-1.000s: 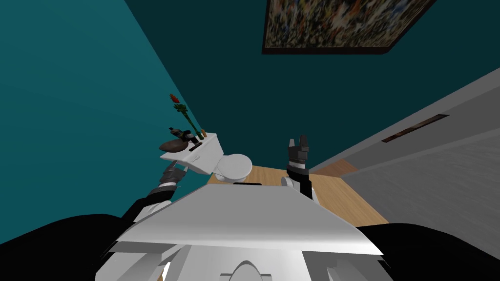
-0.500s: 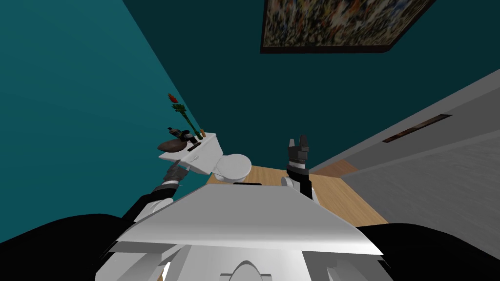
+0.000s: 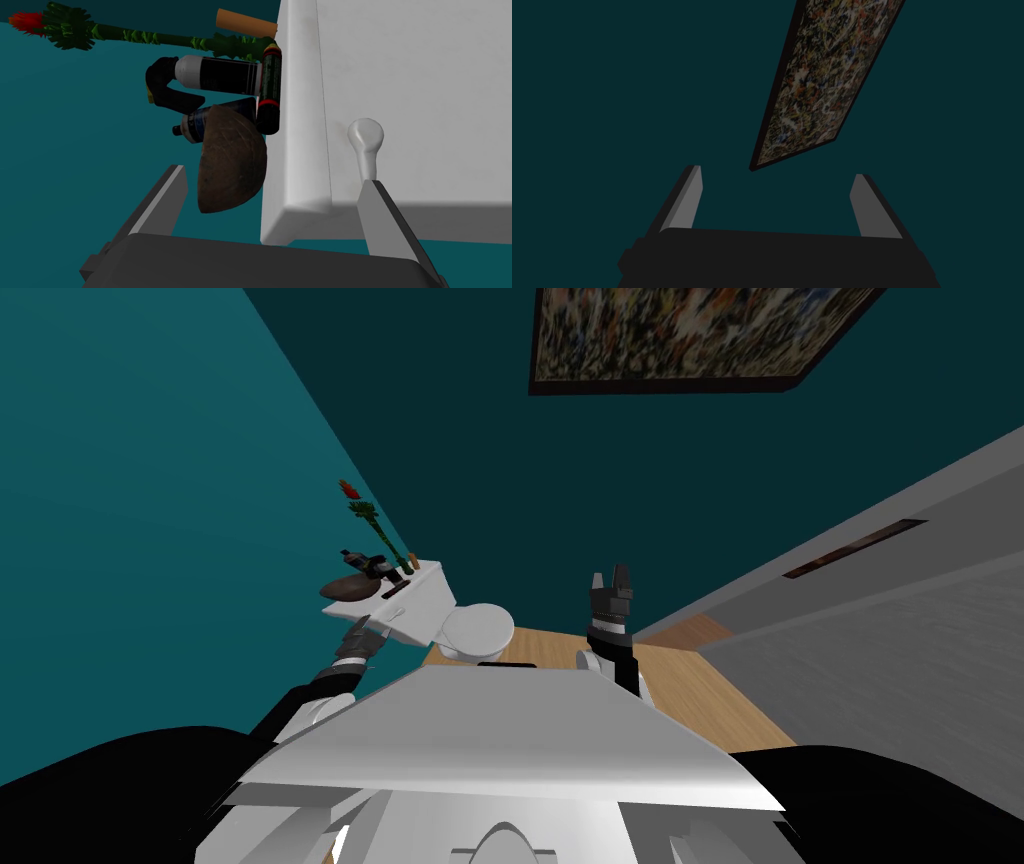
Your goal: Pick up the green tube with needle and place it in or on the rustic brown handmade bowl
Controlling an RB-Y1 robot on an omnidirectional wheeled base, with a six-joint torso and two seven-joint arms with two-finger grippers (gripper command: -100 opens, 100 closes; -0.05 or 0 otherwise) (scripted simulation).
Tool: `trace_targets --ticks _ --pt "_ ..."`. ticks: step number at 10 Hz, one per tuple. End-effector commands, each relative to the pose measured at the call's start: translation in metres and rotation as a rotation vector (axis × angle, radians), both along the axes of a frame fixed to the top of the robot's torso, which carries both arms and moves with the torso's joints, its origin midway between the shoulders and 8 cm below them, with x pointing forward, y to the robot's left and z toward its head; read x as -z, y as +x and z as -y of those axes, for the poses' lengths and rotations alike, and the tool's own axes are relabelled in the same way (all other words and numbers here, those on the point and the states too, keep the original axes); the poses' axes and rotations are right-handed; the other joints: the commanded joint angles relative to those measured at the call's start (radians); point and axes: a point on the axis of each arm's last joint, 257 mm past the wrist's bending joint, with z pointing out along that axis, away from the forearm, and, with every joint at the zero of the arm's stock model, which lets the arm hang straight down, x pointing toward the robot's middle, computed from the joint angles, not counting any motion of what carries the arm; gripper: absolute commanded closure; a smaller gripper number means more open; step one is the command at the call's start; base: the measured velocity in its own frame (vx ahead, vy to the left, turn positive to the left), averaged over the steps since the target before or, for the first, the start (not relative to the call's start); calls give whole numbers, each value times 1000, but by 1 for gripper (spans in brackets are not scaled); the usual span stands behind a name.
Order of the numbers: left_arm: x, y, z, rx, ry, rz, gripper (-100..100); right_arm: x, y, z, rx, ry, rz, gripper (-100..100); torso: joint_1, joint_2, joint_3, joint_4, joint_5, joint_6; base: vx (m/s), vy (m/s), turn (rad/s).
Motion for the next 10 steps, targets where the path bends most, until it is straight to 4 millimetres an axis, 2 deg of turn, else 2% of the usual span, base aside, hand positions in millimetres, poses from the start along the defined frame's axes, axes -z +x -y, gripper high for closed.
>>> trace_targets --ticks 1,3,4,7,10 --pt "0 0 0 0 0 0 -100 0 0 0 0 0 0 0 0 0 0 0 0 0 -4 6 -17" --pt "0 0 0 0 0 0 -100 0 0 0 0 0 0 0 0 0 0 0 0 0 -5 6 -18" --pt "2 -4 -18 -15 -3 -27 -100 0 0 0 0 0 0 0 -1 0 0 0 0 0 -22 -12 -113" --pt "0 -9 -48 -43 -6 -64 -100 0 0 0 0 0 0 0 -3 1 0 0 -1 0 -22 -38 -157" --pt "-7 -15 -88 -87 -14 -103 -100 0 0 0 0 0 0 0 -4 0 0 0 -1 1 -8 -62 -203"
